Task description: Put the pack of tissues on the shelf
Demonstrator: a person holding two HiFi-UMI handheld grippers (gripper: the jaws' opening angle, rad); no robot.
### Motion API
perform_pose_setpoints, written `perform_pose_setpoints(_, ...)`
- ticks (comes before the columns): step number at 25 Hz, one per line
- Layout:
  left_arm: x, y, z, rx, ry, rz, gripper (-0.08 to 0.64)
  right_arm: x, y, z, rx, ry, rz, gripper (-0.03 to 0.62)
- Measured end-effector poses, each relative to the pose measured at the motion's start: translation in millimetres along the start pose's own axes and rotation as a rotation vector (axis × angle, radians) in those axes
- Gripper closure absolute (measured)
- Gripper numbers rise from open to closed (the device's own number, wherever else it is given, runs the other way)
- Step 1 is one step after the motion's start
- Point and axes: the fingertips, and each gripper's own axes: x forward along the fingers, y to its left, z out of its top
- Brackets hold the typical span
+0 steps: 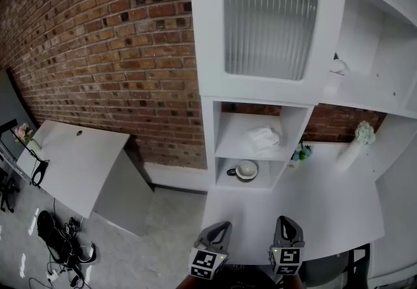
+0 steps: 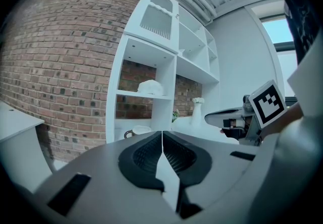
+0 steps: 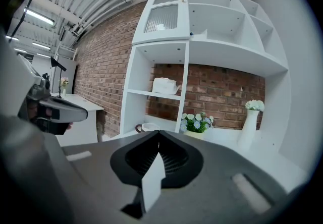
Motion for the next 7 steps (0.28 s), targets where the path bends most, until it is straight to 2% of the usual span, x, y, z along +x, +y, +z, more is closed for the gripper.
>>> perform_pose_setpoints(7,1.7,-1.6,4.4,0.0,-0.019,-0.004,0.548,-1.8,1.8,1.5,-0.03,0.002,-0.001,0.588)
